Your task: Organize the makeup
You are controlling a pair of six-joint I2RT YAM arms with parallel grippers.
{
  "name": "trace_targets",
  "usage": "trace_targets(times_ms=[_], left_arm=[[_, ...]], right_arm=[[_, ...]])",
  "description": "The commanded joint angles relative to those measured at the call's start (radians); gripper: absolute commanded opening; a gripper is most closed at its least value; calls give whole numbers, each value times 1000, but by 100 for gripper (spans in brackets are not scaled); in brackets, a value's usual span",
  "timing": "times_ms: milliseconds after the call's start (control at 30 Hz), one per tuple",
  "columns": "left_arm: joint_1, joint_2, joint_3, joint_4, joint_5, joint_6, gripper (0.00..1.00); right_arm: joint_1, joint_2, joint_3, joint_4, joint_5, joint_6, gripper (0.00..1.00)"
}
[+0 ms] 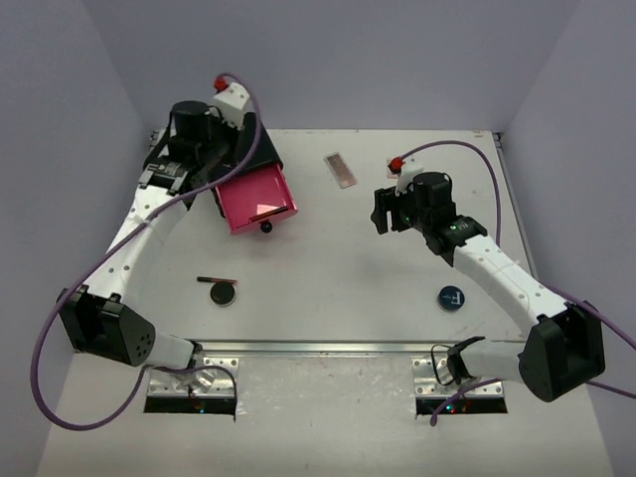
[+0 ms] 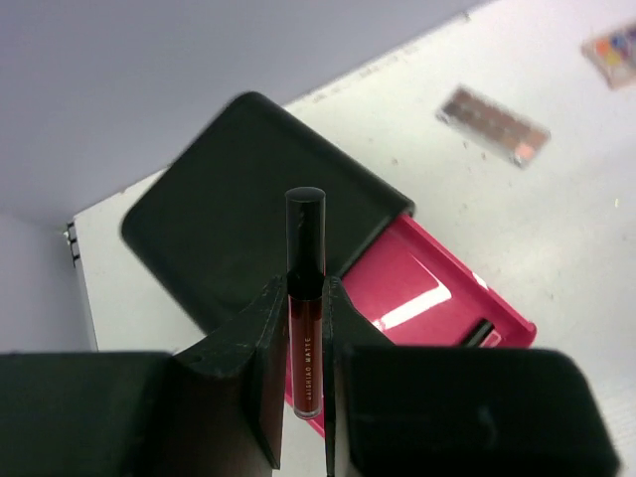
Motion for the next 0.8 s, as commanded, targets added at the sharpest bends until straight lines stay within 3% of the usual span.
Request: trace_targets(times_ms=[0,100,267,300,333,367,467,500,533,667,767], left_arm=[[-92,92,-26,-54,-108,179,0],[-143,163,-33,3,-205,227,0],[-154,215,-47,25,-240,270,2],[-158,218,-54,25,-233,276,6],[-159,216,-60,23,-228,282,25],[-164,214,-70,22,-222,286,36],[-170,201,-75,15,-204,295,68],[-170,196,-68,12,-199,289,73],[-170,189,-55,6,-194,277,78],[-170,168,24,-38,-175,242,80],[-107,109,104,-143,-53,213,79]], right_arm=[[-5,-6,4,34,-16,17,70],[-6,-3,8,29,-13,18,70],[-5,-8,4,17,-7,11,70],[-5,-10,1,16,-2,8,70],[-5,-11,0,18,1,5,70],[-5,-13,-3,18,4,3,70],[-5,-10,-2,18,2,2,70],[-5,-9,-2,18,0,2,70],[-5,-7,-1,19,-3,2,70],[-5,-1,-1,19,-11,3,70],[-5,-1,-8,21,-17,2,70]])
